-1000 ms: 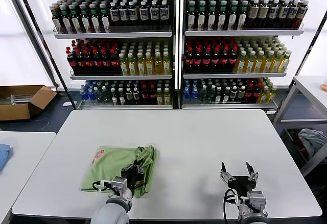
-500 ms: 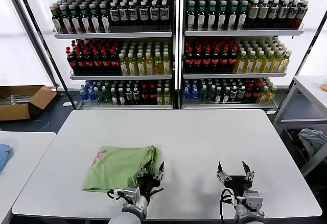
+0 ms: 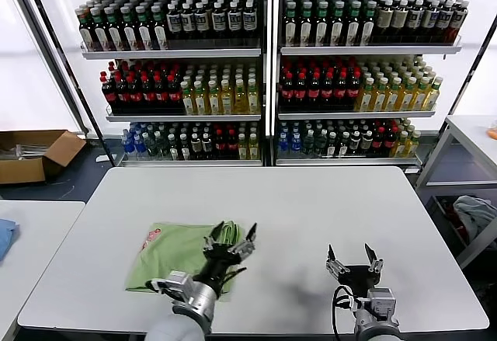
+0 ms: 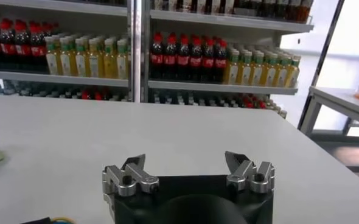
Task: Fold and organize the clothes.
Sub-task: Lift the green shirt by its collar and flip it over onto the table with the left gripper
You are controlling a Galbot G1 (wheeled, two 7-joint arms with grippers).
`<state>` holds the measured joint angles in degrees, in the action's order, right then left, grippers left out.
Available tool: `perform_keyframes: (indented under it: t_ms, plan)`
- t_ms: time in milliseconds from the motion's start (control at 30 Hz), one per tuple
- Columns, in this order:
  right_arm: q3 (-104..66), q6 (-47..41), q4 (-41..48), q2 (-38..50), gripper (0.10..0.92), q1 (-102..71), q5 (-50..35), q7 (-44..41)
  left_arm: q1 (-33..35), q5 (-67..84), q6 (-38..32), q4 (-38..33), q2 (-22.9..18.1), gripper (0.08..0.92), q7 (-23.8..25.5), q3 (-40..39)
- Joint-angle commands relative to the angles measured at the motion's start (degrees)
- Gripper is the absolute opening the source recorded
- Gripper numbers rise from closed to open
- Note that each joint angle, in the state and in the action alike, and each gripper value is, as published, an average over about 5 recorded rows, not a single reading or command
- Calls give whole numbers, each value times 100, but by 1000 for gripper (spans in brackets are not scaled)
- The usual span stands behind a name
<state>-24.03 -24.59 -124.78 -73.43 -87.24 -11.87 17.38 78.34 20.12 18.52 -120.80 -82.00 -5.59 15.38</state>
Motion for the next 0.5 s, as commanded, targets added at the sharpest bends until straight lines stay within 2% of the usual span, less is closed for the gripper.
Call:
perform_keyframes:
  t_ms: [33, 167, 500]
  plan:
    - [236, -5, 53, 158, 823, 325, -106, -20, 55, -4, 261, 132, 987, 823, -430, 2100]
    - [370, -42, 84, 181, 823, 477, -112, -26, 201, 57, 286, 406, 1134, 823, -395, 2400]
    - [417, -69, 90, 206, 823, 557, -127, -44, 204, 389, 340, 845, 944, 823, -162, 2128]
